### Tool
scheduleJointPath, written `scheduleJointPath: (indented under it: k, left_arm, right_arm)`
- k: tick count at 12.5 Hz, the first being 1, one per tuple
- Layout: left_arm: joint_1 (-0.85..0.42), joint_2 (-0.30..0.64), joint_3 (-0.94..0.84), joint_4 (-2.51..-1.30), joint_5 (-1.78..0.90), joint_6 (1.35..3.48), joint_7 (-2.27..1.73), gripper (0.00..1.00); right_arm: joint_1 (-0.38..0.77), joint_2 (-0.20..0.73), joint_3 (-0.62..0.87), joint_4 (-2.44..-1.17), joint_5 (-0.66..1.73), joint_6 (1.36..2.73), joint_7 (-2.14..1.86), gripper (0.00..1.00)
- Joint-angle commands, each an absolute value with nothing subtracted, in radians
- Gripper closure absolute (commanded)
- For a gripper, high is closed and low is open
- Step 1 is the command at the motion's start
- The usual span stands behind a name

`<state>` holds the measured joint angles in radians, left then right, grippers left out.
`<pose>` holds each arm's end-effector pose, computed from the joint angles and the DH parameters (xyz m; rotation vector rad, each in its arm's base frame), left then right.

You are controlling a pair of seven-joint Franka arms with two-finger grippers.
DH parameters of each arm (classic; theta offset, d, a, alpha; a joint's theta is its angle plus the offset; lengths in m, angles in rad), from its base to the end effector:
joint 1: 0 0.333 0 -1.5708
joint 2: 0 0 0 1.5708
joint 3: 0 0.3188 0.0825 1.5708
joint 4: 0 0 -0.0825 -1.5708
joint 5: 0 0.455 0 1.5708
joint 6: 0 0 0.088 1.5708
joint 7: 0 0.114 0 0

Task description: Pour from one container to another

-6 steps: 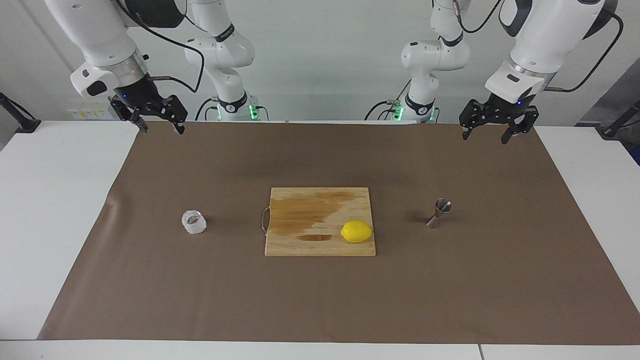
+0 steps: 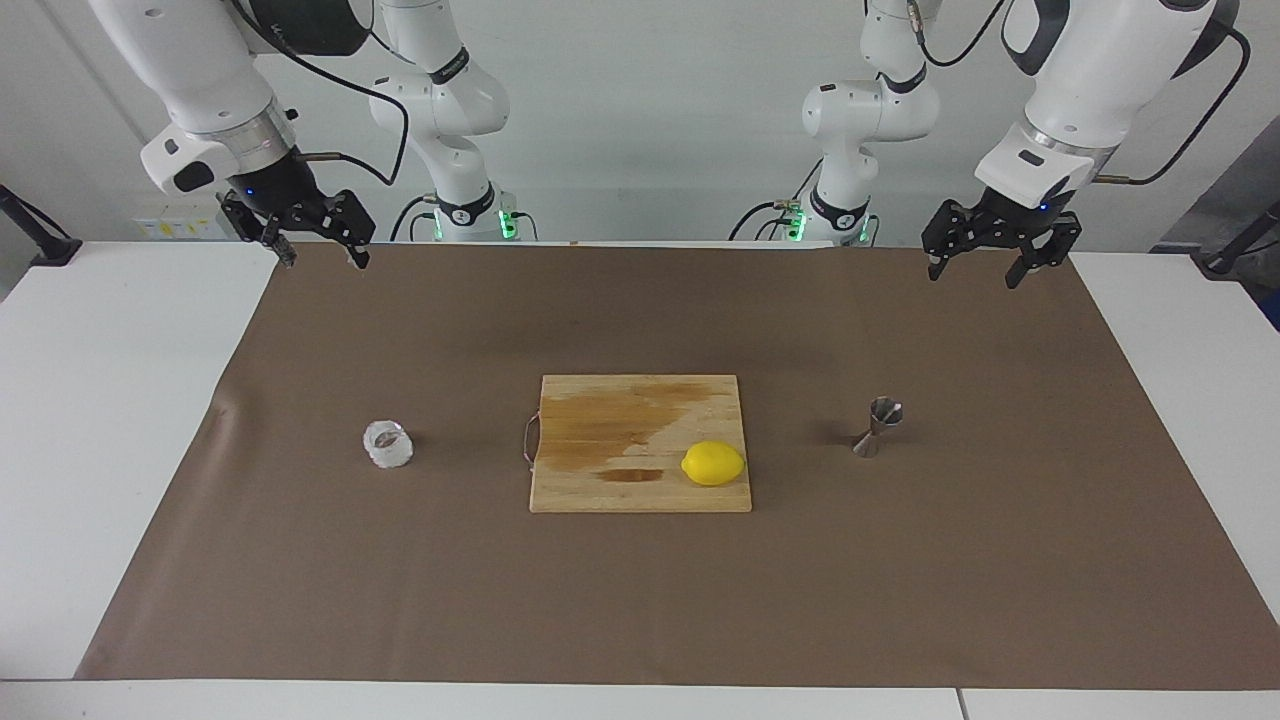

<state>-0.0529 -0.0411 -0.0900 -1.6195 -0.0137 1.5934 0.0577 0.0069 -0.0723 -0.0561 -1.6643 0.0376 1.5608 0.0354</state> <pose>0.6081 -0.0901 0.6212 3.1152 -0.3131 0.0225 0.5998 -0.0263 0.6131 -3.0966 0.1311 0.0481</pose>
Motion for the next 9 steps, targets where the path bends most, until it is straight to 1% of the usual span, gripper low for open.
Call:
scheduleJointPath:
  k: [1, 6, 9]
  left_arm:
    - [-0.063, -0.06, -0.081, -1.64, -0.009, 1.585, 0.068, 0.0]
    - [-0.064, -0.063, -0.083, -1.644, -0.032, 1.6, 0.054, 0.0]
    - [-0.071, -0.041, -0.092, -1.631, -0.037, 1.574, 0.041, 0.0]
  right_arm:
    - [0.0, -0.086, -0.051, -1.677, 0.032, 1.552, 0.049, 0.0]
    - [0.0, -0.084, -0.051, -1.677, 0.032, 1.552, 0.049, 0.0]
    - [0.0, -0.084, -0.051, -1.677, 0.032, 1.552, 0.049, 0.0]
